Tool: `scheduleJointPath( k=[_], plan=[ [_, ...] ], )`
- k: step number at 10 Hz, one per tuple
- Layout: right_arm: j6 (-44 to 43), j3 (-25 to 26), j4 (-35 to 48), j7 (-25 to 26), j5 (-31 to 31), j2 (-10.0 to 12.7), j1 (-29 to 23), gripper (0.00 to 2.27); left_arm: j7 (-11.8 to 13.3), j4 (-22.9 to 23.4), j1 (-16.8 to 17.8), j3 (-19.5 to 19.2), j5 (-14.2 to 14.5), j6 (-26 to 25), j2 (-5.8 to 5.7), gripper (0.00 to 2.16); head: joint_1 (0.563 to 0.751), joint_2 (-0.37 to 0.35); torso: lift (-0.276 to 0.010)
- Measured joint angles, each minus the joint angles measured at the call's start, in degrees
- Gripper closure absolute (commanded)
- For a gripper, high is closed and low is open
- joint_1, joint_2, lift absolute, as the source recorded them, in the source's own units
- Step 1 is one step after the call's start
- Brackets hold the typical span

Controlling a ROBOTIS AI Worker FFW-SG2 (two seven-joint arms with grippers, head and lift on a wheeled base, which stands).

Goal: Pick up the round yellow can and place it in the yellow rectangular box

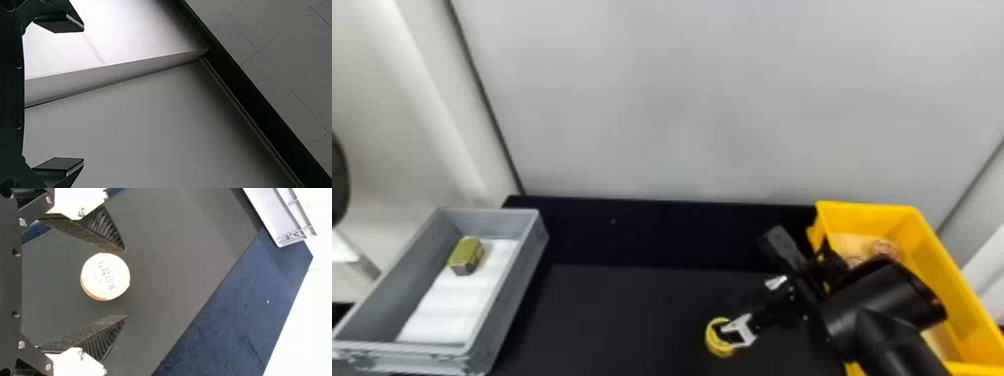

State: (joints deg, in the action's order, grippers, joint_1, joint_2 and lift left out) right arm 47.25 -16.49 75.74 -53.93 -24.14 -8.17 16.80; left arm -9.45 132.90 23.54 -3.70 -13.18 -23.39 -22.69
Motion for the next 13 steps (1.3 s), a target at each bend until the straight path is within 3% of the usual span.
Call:
scheduleJointPath(
  k=[13],
  plan=[
    [-9.4,-8.1,-16.09,2.26,3.17,-0.45,6.32,0.17,-0.13,-0.43,0.15,0.45,0.0,0.6,0.21,0.09,0.663,0.054,-0.01]
  ],
)
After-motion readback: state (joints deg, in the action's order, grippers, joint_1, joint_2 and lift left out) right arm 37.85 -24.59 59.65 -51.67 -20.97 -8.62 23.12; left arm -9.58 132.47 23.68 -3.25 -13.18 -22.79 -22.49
